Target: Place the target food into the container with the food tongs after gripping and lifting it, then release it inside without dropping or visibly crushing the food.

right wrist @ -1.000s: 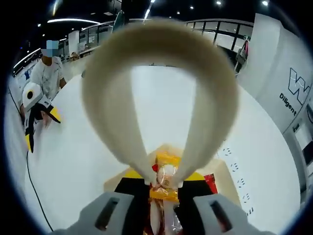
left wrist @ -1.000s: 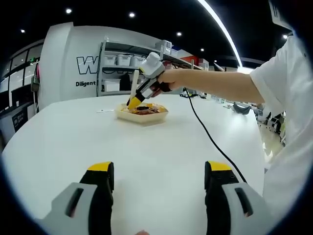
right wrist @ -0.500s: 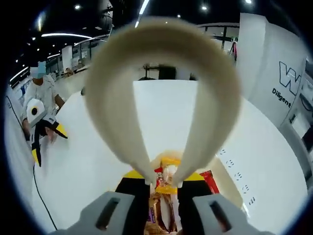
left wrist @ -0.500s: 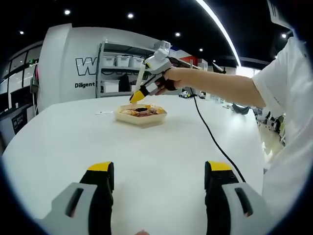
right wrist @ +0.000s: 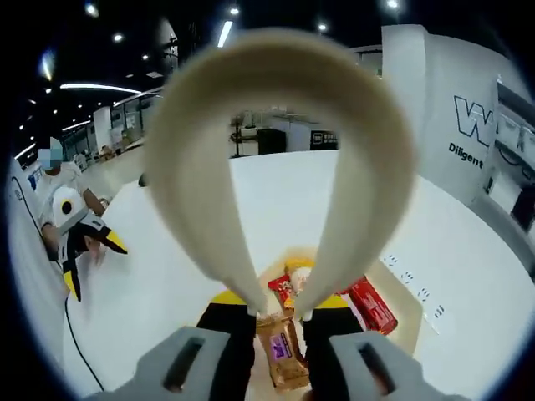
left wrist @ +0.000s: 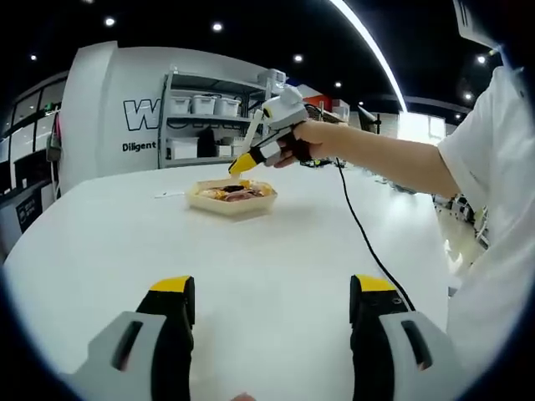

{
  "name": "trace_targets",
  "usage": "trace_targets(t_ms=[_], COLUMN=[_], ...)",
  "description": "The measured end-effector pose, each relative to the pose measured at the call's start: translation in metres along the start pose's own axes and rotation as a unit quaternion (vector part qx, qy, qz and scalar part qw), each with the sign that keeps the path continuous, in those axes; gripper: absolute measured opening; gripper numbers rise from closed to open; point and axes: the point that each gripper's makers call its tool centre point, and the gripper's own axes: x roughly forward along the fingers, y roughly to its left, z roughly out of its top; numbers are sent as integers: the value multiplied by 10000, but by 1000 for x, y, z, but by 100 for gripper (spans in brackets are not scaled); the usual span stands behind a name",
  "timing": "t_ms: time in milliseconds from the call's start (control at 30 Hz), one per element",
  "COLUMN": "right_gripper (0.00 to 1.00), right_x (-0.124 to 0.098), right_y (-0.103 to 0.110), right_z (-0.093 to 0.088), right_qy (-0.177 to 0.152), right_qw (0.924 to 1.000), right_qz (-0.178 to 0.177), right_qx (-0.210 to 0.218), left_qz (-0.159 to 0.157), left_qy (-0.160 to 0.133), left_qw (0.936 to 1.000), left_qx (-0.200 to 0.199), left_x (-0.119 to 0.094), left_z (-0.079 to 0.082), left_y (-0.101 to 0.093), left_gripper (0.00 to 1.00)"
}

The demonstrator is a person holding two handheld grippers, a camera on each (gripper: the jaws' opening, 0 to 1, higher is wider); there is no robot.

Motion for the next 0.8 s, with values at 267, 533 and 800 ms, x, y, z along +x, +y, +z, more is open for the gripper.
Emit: trace_targets(t_ms=[267, 533, 800], right_gripper=[15, 15, 16], right_x=[-10, -24, -41], right_y=[8, 18, 26], right_z=[-12, -20, -17], right_qy=[-208, -429, -690], right_qw=[9997, 9988, 9971], right_qz=[-55, -90, -141], right_qx=[147, 230, 278], left_qz=[-112, -175, -267], left_qy=[42, 65, 76], left_qw=[9999, 9998, 9996], left_qx=[-3, -2, 29], left_x=[6, 9, 14], left_z=[-3, -4, -2], left_y=[-7, -12, -19], left_gripper=[75, 75, 75])
